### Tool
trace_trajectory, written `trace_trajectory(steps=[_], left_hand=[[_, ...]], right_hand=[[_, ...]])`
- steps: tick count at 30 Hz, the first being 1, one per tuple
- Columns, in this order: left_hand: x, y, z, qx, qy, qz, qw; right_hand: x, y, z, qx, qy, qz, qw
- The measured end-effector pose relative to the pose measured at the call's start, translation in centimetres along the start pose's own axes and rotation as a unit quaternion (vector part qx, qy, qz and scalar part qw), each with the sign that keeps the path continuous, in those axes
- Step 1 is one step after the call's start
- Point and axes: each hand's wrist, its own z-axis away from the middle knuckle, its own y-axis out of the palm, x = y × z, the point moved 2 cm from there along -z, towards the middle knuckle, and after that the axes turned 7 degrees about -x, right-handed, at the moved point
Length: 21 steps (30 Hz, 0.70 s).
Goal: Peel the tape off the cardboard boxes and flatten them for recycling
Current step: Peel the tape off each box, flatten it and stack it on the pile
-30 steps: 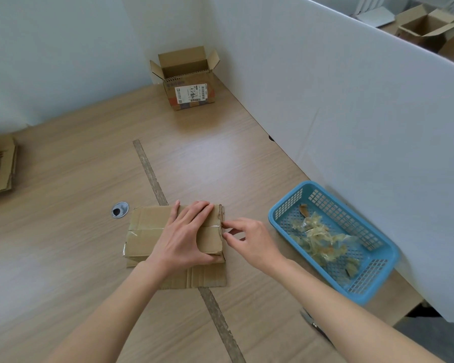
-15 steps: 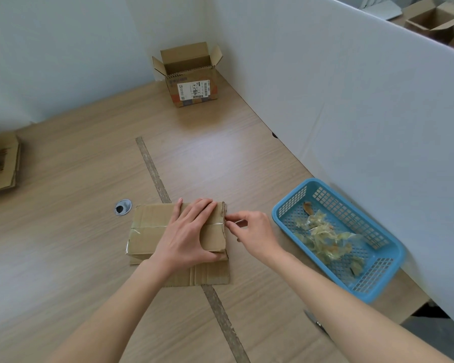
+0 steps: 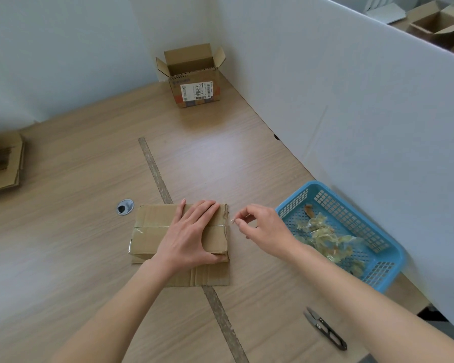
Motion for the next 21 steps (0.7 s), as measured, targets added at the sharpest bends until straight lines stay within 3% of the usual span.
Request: trace_trajectory(steps=[2, 5, 9, 12, 16, 21], left_hand=[[-0.1, 0.0, 0.0, 0.003, -0.001, -0.001, 1.0], [-0.1, 0.0, 0.0, 0.01, -0.004, -0.006, 1.0], [0.0, 0.0, 0.0, 0.007, -0.003, -0.006, 1.0], [0.0, 0.2, 0.1, 0.002, 0.0, -0.01, 1.0], [0.2, 0.3, 0.1, -0.008, -0.004, -0.009, 1.0], [0.2, 0.4, 0.1, -0.008, -0.007, -0.013, 1.0]], right_hand=[[-0.2, -0.4, 0.2, 0.02, -0.002, 0.032, 0.999], [-0.3, 0.3, 0.7, -0.011, 0.033, 0.026, 0.999], [0.0, 1.8, 1.0, -0.075, 0.14, -0.056, 0.986], [-0.2, 2.8, 1.0, -0.045, 0.19, -0.126, 0.973], [-0.5, 3.4, 1.0, -0.008, 0.176, -0.181, 0.967], [-1.0, 3.5, 1.7, -0.045, 0.092, -0.119, 0.988]])
